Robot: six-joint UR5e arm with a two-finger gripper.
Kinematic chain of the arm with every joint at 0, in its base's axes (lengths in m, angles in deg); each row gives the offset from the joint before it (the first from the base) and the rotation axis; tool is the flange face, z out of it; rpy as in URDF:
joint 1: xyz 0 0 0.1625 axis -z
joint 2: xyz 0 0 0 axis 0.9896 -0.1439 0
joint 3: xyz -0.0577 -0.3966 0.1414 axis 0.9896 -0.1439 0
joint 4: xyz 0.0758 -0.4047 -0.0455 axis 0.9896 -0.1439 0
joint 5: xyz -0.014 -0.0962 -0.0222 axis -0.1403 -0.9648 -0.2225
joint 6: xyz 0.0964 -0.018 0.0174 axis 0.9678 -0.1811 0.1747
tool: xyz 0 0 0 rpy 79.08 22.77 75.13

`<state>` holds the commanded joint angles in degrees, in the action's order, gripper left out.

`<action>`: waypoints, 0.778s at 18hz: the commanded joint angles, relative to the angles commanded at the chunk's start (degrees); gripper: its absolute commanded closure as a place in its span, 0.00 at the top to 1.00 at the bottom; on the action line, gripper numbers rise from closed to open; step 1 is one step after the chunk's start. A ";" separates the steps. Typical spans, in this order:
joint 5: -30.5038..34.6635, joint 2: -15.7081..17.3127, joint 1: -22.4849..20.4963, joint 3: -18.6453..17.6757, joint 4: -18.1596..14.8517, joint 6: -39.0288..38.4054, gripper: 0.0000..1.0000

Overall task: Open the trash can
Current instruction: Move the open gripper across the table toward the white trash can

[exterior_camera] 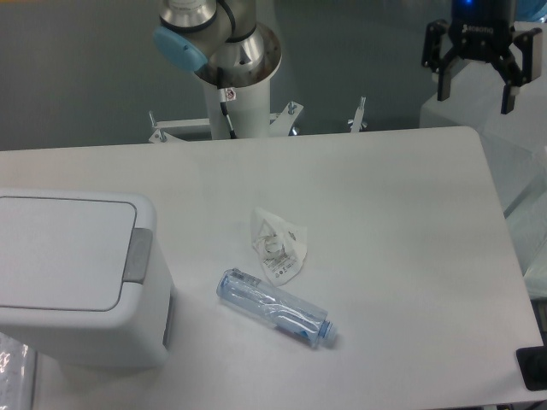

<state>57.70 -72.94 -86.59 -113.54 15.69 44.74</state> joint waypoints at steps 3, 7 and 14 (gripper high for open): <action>0.00 -0.27 1.06 -0.18 -0.44 0.00 1.00; -0.61 -1.15 5.09 0.35 -0.79 -7.53 1.00; -1.23 -2.11 10.72 1.23 -0.53 -17.73 1.00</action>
<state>56.48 -75.05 -75.88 -112.31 15.16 27.01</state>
